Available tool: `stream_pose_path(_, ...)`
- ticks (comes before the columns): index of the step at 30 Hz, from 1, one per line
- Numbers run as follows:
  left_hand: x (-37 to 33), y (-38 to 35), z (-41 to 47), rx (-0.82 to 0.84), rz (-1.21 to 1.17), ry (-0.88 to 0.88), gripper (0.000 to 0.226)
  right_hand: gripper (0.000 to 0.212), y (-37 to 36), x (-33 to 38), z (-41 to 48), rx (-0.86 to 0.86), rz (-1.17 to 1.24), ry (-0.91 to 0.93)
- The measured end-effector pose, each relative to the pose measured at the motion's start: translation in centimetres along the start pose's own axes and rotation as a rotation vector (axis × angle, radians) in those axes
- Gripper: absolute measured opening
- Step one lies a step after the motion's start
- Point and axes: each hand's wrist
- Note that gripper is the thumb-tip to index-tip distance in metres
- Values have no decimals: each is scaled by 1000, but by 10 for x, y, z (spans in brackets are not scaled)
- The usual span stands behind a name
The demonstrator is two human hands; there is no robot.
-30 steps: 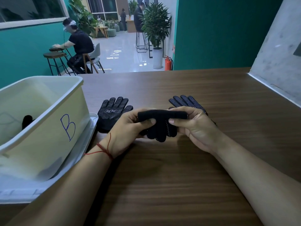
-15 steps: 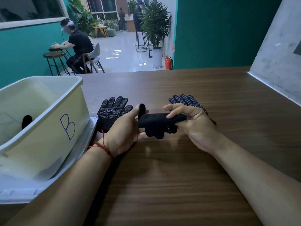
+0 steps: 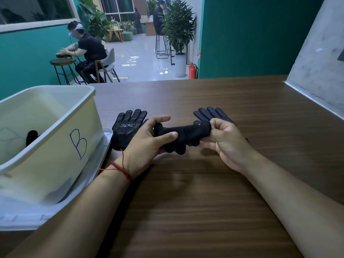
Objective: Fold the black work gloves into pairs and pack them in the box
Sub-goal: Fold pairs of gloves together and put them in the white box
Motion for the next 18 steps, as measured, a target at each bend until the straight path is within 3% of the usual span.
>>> stream_pose_path(1,1,1,0,2,12,-24,57,10,0,1,0,-4,-9,-25)
stream_pose_path(7,1,1,0,-1,88,-89,59,47,-10,4,0,-52,51,-91)
stream_pose_path(9,2,2,0,4,93,-99,59,54,-8,5,-3,2,28,-101)
stream_pose_path(11,1,2,0,1,104,-97,58,48,-7,6,-6,92,-49,-93)
stream_pose_path(14,1,3,1,-13,136,-100,54,17,-8,7,-10,100,-92,-6)
stream_pose_path(18,-5,0,-4,-56,97,-113,46,25,-12,6,-11,39,-58,115)
Point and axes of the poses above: each hand's wrist, its own z-axis towards the middle knuckle, its own y-axis out of the back of the hand, x = y × z, and after that the axes turned 13 degrees about z, right-handed
